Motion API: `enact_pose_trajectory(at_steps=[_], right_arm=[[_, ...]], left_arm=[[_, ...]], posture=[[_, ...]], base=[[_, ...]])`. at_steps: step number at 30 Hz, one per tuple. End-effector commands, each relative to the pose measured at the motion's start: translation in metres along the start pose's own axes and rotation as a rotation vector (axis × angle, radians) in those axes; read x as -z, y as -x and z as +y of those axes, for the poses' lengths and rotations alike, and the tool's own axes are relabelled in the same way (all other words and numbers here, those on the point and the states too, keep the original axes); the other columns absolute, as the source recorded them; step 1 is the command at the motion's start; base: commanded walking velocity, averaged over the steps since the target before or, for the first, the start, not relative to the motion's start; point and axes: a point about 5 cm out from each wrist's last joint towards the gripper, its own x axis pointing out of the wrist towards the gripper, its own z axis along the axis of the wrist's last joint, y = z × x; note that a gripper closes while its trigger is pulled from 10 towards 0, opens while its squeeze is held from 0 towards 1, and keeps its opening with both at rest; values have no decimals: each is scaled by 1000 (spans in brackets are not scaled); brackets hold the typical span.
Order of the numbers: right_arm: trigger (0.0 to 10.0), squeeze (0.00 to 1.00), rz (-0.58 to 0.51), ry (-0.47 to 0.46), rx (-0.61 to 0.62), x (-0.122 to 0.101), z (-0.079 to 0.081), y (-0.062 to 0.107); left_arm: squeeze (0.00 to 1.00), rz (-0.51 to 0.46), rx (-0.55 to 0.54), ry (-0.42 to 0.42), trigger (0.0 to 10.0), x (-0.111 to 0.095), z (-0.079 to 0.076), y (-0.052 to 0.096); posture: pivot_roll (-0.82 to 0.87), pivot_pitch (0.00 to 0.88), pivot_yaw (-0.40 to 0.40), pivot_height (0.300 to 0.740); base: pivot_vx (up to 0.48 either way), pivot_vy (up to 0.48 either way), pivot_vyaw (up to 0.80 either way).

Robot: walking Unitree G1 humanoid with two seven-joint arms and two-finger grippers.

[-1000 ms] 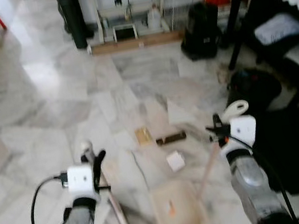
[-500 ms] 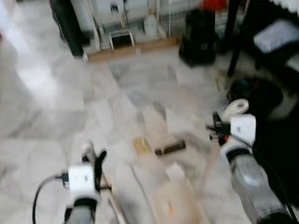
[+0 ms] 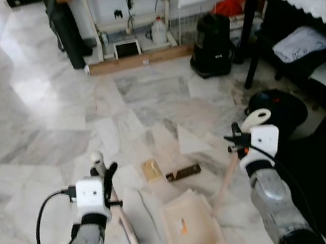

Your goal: Sweep floor

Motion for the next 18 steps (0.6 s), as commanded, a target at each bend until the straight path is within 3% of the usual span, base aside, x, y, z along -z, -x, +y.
enact_pose_trajectory(at_steps=[1, 7, 18], right_arm=[[10000, 0, -50, 5, -6, -12, 2, -6], [10000, 0, -49, 3, -5, -12, 3, -6], [10000, 0, -61, 9, -2, -14, 2, -7]], left_arm=[[0, -31, -11, -21, 10000, -6, 7, -1], [0, -31, -9, -19, 10000, -6, 6, -1], [0, -31, -12, -19, 10000, -6, 6, -1]], posture=[[45, 67, -14, 740], [45, 67, -13, 740], [45, 74, -15, 740]], base=[[292, 0, 0], [290, 0, -779], [286, 0, 0]])
